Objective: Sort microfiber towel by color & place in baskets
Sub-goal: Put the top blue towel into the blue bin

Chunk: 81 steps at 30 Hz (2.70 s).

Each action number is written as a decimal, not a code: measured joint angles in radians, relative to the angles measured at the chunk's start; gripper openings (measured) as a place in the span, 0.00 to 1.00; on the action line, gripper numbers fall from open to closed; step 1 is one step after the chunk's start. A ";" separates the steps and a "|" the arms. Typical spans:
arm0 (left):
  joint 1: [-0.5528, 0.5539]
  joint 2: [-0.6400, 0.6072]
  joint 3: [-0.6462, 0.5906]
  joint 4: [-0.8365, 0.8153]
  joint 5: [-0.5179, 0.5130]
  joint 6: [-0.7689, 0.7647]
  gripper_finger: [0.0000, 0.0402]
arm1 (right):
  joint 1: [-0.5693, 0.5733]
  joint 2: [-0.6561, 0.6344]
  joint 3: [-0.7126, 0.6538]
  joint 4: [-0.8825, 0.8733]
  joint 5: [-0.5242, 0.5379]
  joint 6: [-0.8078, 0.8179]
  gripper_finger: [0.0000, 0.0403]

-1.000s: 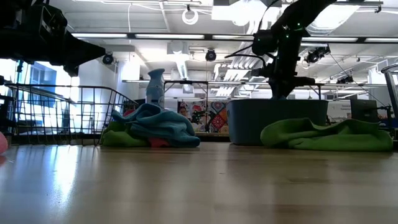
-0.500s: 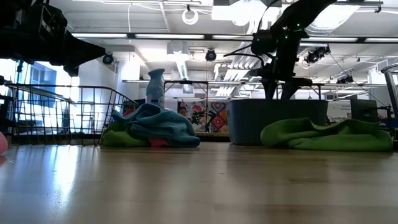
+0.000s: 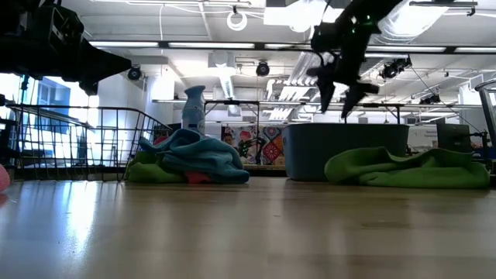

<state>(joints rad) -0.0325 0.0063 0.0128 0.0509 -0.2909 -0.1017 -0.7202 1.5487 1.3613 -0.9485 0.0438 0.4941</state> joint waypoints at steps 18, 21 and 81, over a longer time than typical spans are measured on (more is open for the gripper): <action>0.000 0.000 0.000 0.000 0.000 0.000 0.00 | 0.217 -0.006 0.275 -0.007 -0.002 -0.243 0.68; 0.000 0.000 0.000 0.000 0.000 0.000 0.00 | 0.273 -0.026 0.247 -0.004 0.010 -0.268 0.68; 0.000 0.124 0.075 0.445 -0.076 -0.201 0.00 | 0.643 -0.574 -0.460 0.764 -0.123 -0.089 0.68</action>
<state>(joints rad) -0.0326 0.1305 0.0876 0.4963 -0.3665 -0.3031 -0.0776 0.9745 0.9016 -0.1842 -0.0789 0.4052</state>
